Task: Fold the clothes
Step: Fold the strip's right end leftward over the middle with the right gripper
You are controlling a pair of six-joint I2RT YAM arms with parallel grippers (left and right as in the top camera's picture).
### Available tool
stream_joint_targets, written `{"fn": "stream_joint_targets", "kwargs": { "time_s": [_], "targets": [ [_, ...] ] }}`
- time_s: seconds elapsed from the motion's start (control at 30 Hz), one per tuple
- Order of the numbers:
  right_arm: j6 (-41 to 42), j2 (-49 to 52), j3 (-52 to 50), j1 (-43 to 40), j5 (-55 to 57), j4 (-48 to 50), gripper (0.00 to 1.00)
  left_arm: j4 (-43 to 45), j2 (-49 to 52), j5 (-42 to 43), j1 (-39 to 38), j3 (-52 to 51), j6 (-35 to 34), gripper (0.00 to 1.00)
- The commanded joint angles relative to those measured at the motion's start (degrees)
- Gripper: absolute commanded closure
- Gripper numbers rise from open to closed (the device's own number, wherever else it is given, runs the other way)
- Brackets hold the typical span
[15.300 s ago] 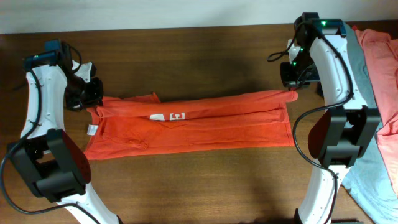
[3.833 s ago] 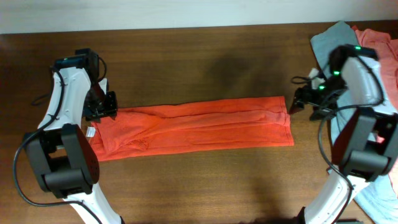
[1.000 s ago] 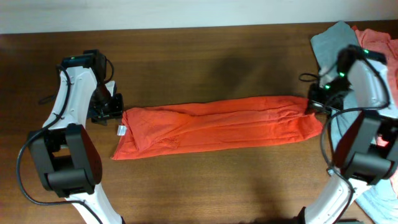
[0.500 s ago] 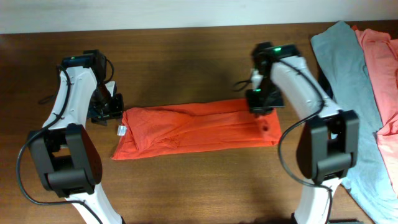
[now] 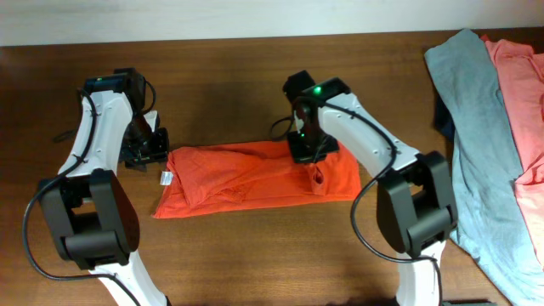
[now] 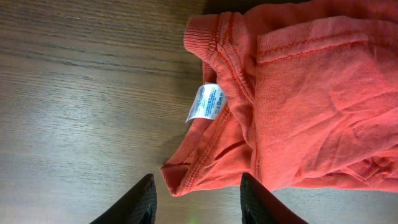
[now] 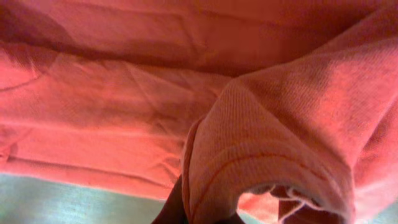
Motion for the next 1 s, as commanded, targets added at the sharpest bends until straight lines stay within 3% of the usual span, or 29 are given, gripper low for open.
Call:
{"fn": "stream_joint_targets", "kwargs": {
  "time_s": [0.0, 0.1, 0.53, 0.63, 0.7, 0.73, 0.8, 0.97],
  "targets": [
    [0.81, 1.46, 0.92, 1.03, 0.81, 1.07, 0.95, -0.09, -1.11, 0.83, 0.09, 0.50, 0.90, 0.56],
    [0.79, 1.97, 0.92, 0.92, 0.52, 1.81, 0.88, -0.09, -1.11, 0.81, 0.09, 0.50, 0.90, 0.56],
    [-1.31, 1.97, 0.92, 1.11, -4.50, 3.78, 0.88, -0.04, -1.11, 0.81, 0.09, 0.50, 0.90, 0.56],
    [-12.83, 1.97, 0.92, 2.21, -14.34, 4.15, 0.86, 0.00, -1.11, 0.81, 0.09, 0.50, 0.90, 0.56],
    [-17.59, 1.97, 0.92, 3.58, -16.24, 3.93, 0.78, 0.04, -1.11, 0.79, 0.11, 0.50, 0.92, 0.56],
    [-17.86, 1.97, 0.92, 4.11, -15.21, 3.98, 0.67, 0.02, -1.11, 0.79, 0.11, 0.50, 0.90, 0.56],
    [-17.27, 1.97, 0.92, 5.09, -11.80, 4.37, 0.57, -0.07, -1.11, 0.79, 0.09, 0.50, 0.92, 0.56],
    [-14.27, 1.95, 0.94, 5.20, -6.19, 4.98, 0.56, -0.04, -1.11, 0.79, 0.09, 0.50, 0.92, 0.56]
  ]
}}
